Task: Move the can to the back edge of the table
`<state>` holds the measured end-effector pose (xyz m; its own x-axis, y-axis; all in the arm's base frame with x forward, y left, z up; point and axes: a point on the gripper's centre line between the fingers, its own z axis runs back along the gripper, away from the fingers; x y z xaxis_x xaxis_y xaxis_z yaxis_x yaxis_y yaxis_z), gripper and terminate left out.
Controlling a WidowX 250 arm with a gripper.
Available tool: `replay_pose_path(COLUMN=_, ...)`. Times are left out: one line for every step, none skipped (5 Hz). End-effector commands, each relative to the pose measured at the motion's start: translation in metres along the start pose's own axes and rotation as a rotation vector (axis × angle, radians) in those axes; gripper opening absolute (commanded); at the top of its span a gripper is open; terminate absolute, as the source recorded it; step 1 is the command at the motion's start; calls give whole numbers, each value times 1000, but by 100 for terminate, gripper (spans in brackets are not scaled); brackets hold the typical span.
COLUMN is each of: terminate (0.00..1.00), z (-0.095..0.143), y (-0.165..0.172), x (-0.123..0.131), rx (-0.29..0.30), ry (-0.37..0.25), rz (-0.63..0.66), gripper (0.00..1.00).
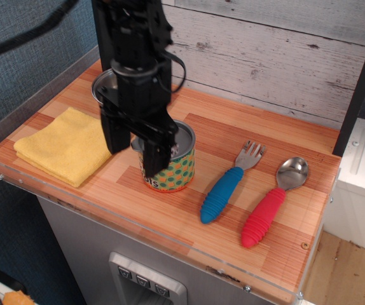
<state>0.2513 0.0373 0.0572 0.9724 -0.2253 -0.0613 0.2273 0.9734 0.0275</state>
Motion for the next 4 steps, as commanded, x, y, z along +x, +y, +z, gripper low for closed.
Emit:
replay_pose_path(terminate=0, z=-2, y=7, x=5, rx=29, ry=9, rz=-15, gripper=100)
replay_pose_path(terminate=0, z=-2, y=10, x=13, rx=54, ry=-36, rz=-6, gripper=100)
replay_pose_path(terminate=0, z=1, y=13, x=21, rx=65, ry=-81, rz=-14, gripper=100)
replay_pose_path(terminate=0, z=2, y=13, x=28, rx=62, ry=-91, rz=-40, gripper=100)
